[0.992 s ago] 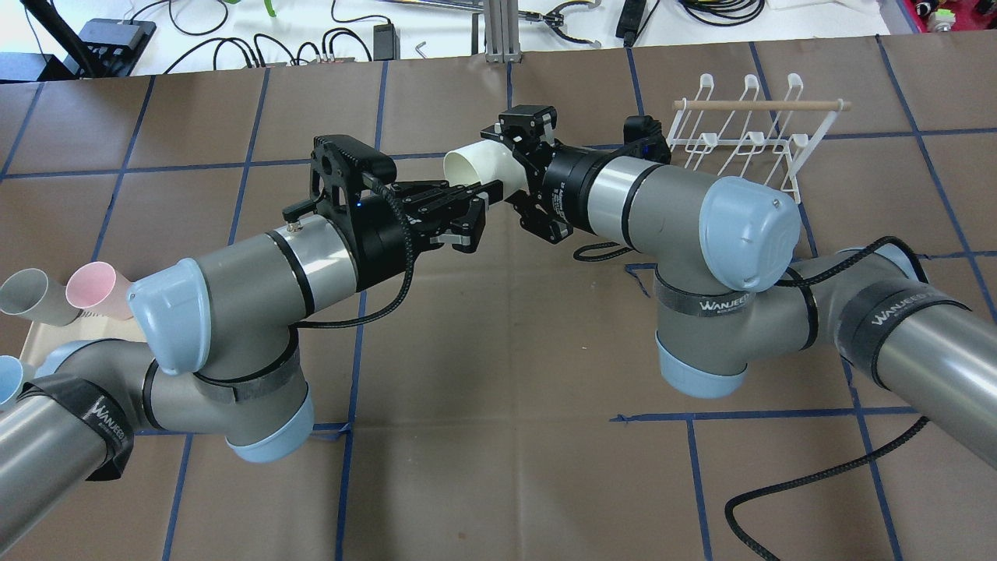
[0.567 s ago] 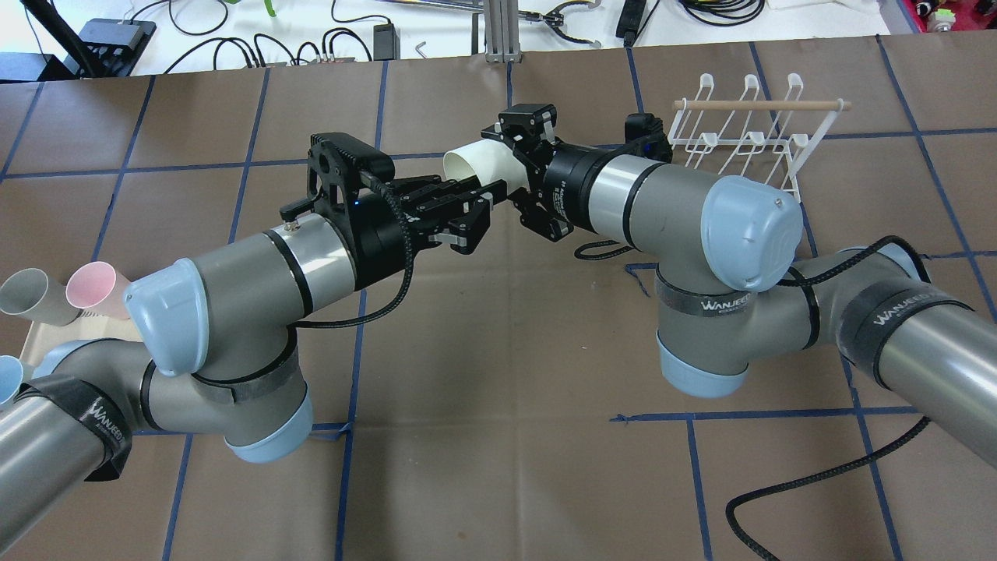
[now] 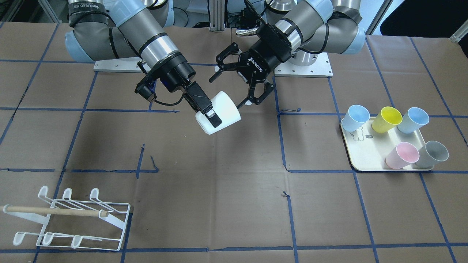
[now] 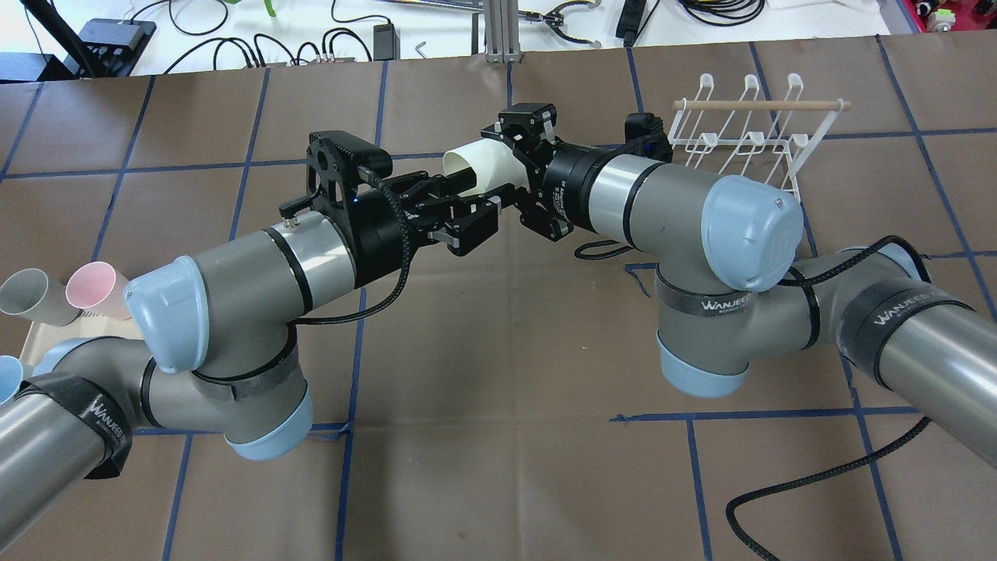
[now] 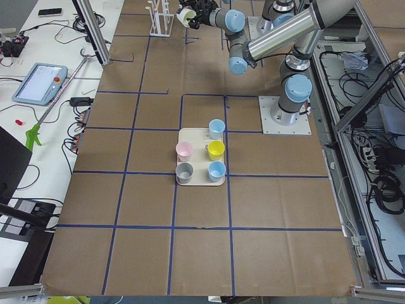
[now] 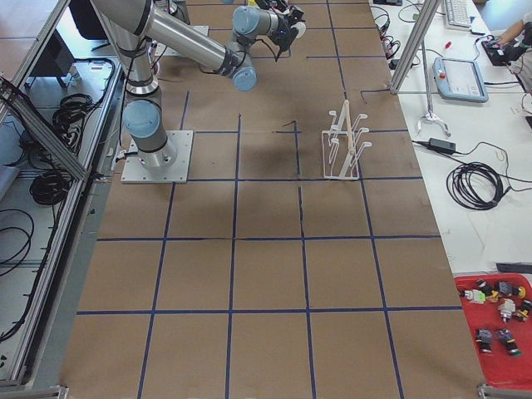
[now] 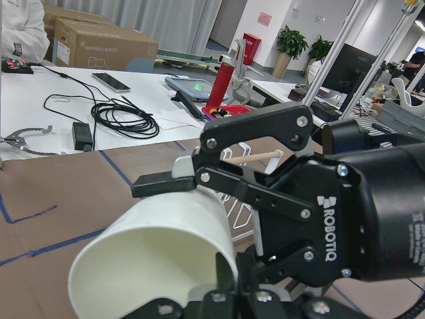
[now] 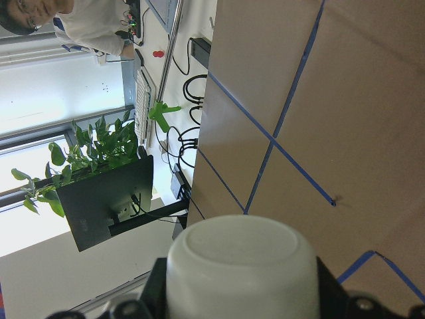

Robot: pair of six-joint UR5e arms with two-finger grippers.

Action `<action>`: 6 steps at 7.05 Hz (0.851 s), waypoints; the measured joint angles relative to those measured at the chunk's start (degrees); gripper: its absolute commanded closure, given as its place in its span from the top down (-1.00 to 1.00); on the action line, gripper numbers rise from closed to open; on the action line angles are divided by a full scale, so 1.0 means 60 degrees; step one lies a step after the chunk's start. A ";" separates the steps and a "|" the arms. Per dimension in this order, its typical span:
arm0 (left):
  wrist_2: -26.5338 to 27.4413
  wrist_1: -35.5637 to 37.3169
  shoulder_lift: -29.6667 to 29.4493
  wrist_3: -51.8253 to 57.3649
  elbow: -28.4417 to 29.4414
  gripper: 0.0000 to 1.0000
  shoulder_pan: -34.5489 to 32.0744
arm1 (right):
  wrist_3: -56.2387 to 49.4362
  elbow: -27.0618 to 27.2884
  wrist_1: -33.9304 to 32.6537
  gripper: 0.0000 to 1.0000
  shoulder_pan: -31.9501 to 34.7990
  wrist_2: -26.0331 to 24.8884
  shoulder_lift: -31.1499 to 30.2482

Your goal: Transfer IKEA cup to right arm and place on rack

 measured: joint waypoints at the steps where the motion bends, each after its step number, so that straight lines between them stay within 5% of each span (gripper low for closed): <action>1: -0.0026 -0.0023 0.0061 -0.0019 -0.0057 0.99 0.0263 | -0.0007 -0.0239 -0.0005 -0.56 -0.0068 -0.0075 0.0065; 4: 0.0039 -0.0339 0.0159 -0.0020 -0.0130 0.99 0.1454 | -0.1348 -0.1168 -0.0089 -0.61 -0.0826 -0.0681 0.0693; 6: 0.1300 -0.1868 0.0168 -0.0013 0.0546 0.99 0.1724 | -0.3760 -0.1532 -0.0100 -0.66 -0.1456 -0.1403 0.0996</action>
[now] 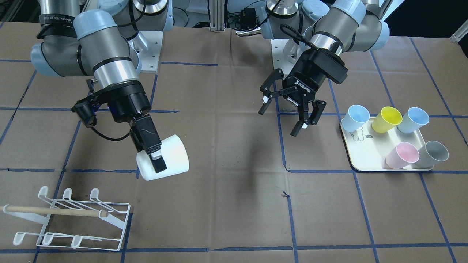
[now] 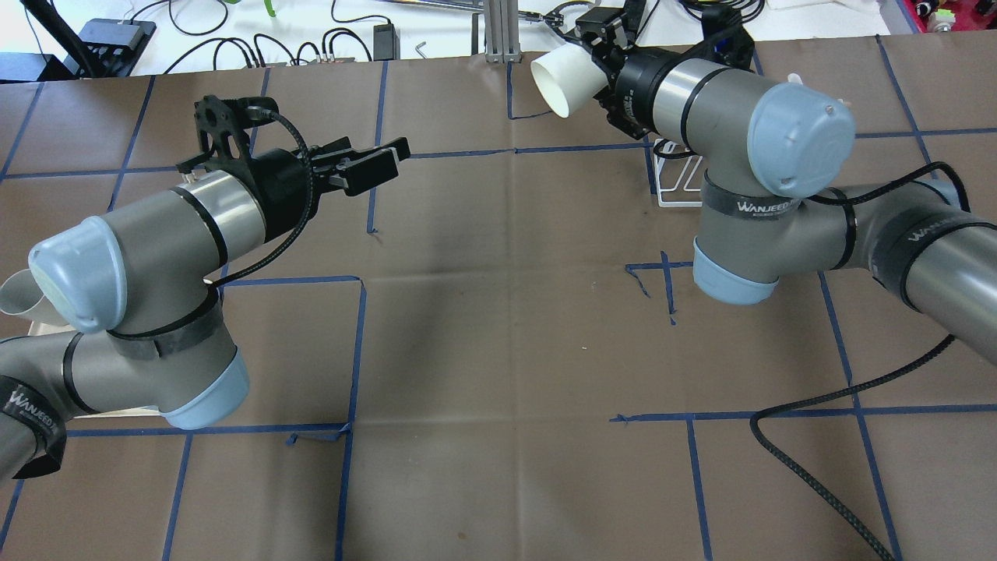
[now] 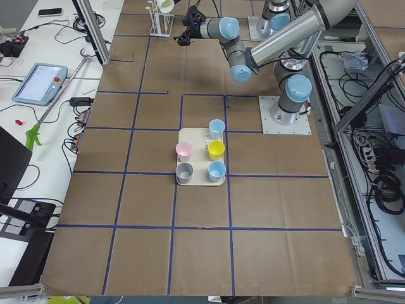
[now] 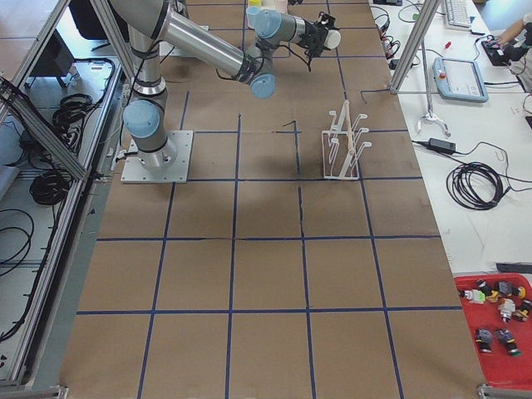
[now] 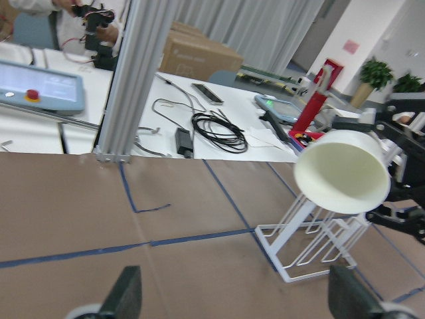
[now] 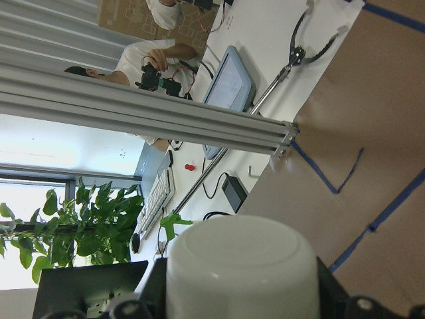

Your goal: Transfer IKEA cup to right arm and place on rack

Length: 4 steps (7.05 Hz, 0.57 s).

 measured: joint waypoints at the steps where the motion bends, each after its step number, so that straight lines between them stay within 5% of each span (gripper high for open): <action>1: 0.0890 -0.1374 -0.0029 -0.0003 0.0627 0.99 -0.0033 | -0.1035 -0.0275 -0.0003 -0.69 -0.0209 -0.0336 0.0286; 4: 0.3889 -0.7787 -0.0068 -0.0007 0.3415 0.99 -0.0699 | -0.4470 -0.1546 -0.0167 -0.67 -0.0786 -0.1330 0.1367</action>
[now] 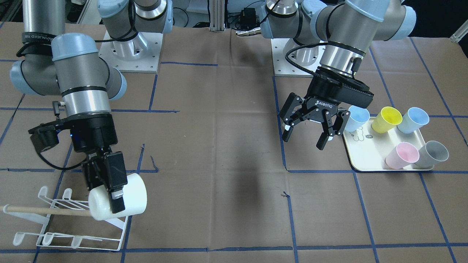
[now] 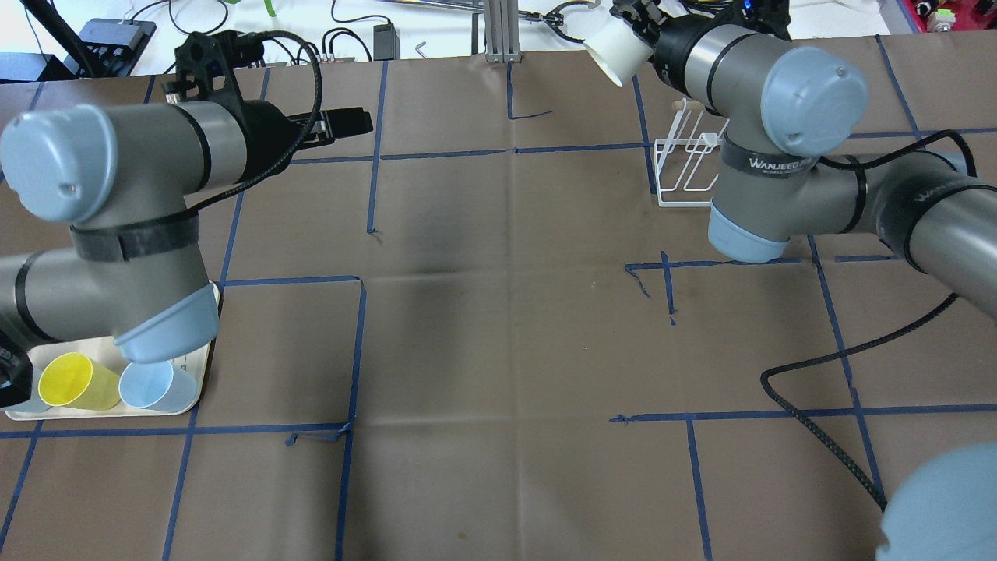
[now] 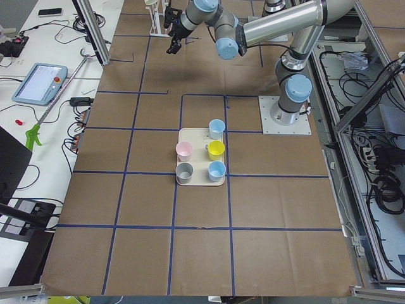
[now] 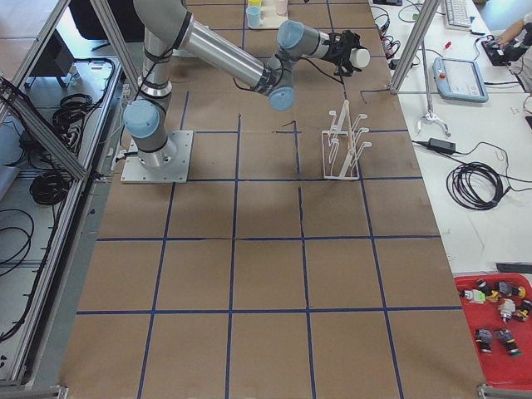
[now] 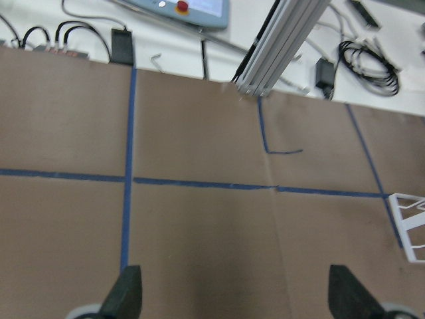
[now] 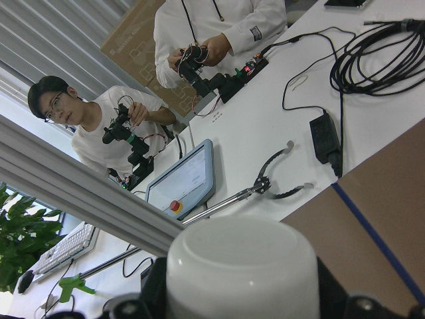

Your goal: Transfer IKEA cup to right arm and place on rack

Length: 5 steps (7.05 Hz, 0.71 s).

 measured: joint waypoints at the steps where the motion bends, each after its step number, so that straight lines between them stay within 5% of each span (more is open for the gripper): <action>1: 0.0781 -0.2409 0.0003 0.0000 0.0955 0.99 -0.0238 | -0.1139 -0.0293 -0.0414 -0.67 -0.0170 -0.0363 0.0364; 3: 0.1549 -0.6590 0.0125 0.0022 0.2347 0.99 -0.0397 | -0.3175 -0.0889 -0.1149 -0.67 -0.0532 -0.0768 0.1096; 5: 0.1974 -0.8373 0.0553 0.0097 0.2656 0.99 -0.0384 | -0.4763 -0.1196 -0.1355 -0.63 -0.0787 -0.0905 0.1566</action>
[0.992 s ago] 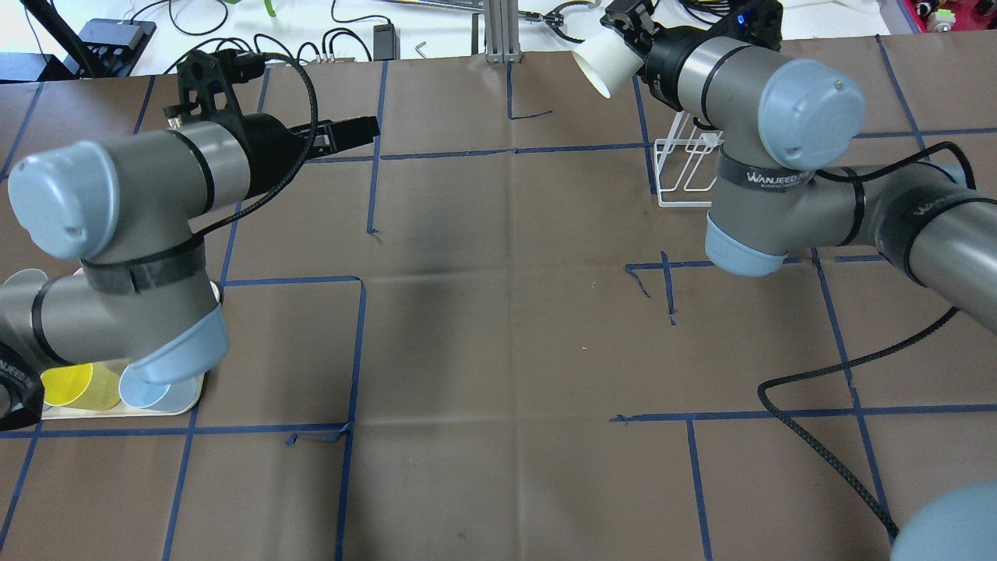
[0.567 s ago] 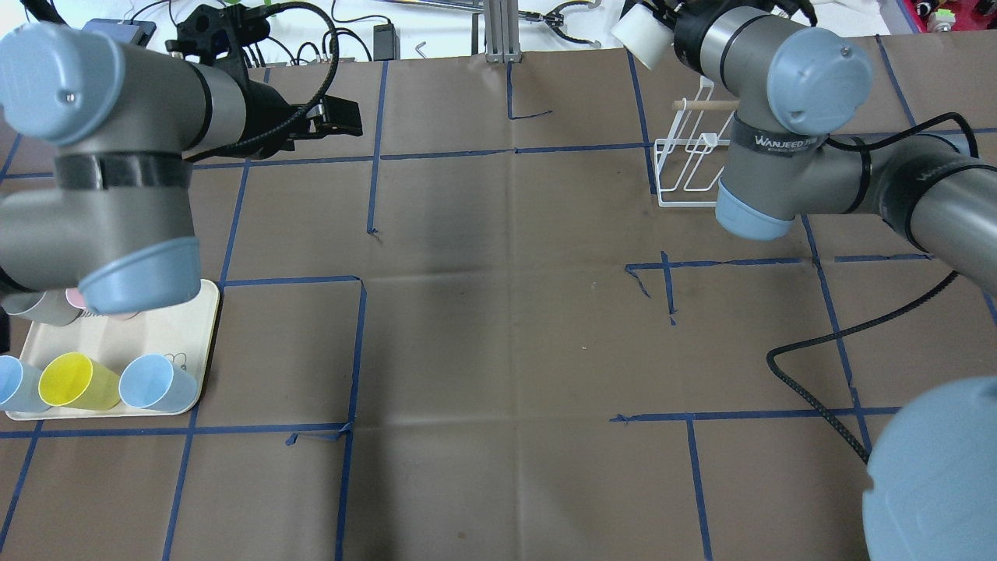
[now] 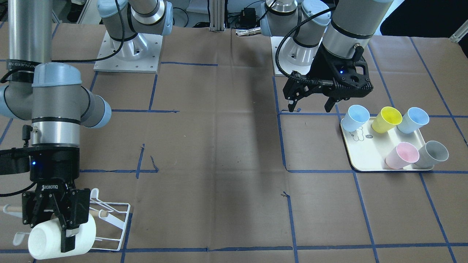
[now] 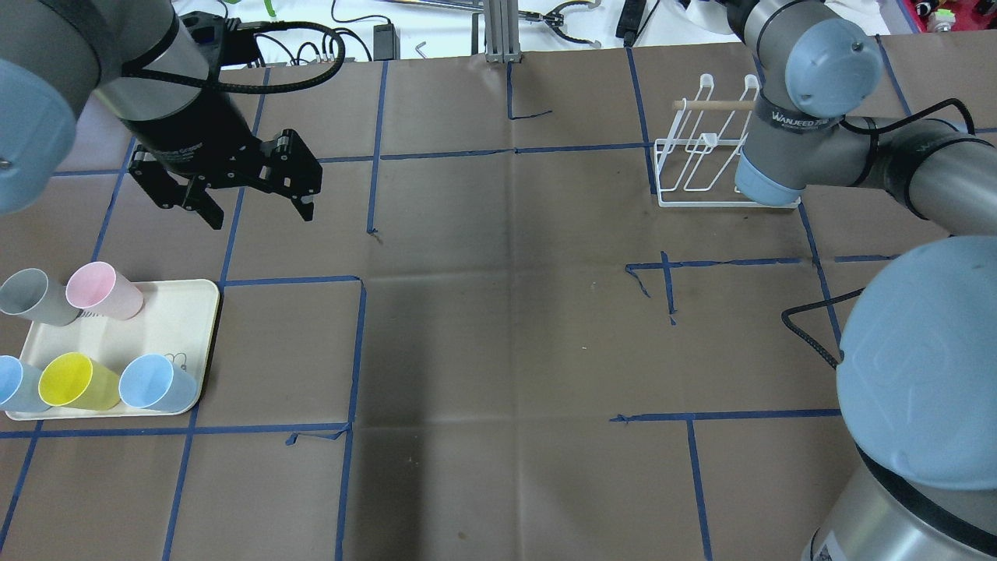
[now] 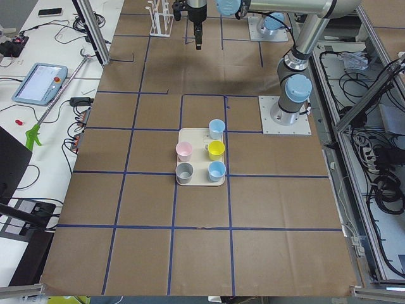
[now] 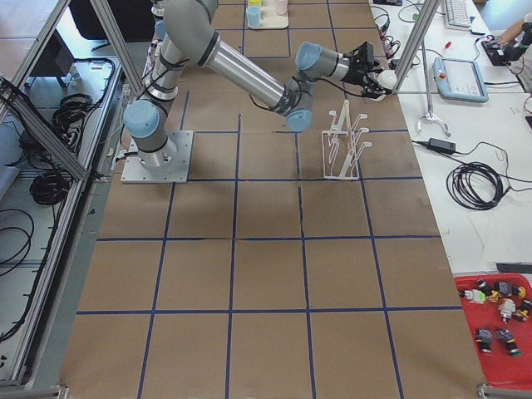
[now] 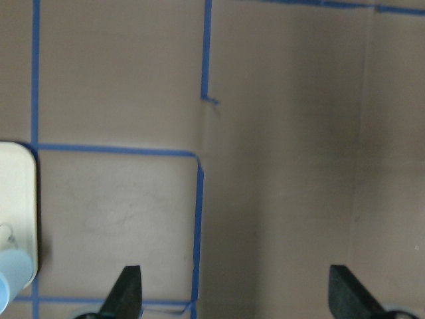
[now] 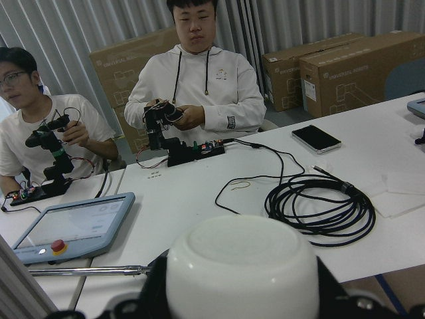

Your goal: Transfer IKEA cup to right arm and place on rack

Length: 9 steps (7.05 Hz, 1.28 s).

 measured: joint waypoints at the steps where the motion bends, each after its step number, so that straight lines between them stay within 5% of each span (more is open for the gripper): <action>1: 0.0063 -0.0220 0.0196 0.0035 -0.0088 0.99 0.0062 | -0.0439 0.0005 -0.0113 -0.64 -0.0044 -0.0210 0.0201; 4: 0.0128 -0.0429 0.0932 0.0936 -0.0877 0.99 0.1062 | -0.0781 0.0482 -0.0279 -0.65 -0.0051 -0.0629 0.0396; 7: 0.1380 -0.0258 0.2084 0.2711 -0.2646 0.98 0.3005 | -0.0752 0.0916 -0.0489 -0.64 0.0091 -0.0937 0.0448; 8: 0.1581 -0.0050 0.2407 0.3242 -0.3170 0.98 0.3624 | -0.0743 0.1031 -0.0605 -0.50 0.0146 -0.0972 0.0461; 9: 0.1629 0.0266 0.2615 0.3789 -0.3595 0.97 0.4238 | -0.0736 0.1085 -0.0661 0.69 0.0208 -0.0981 0.0477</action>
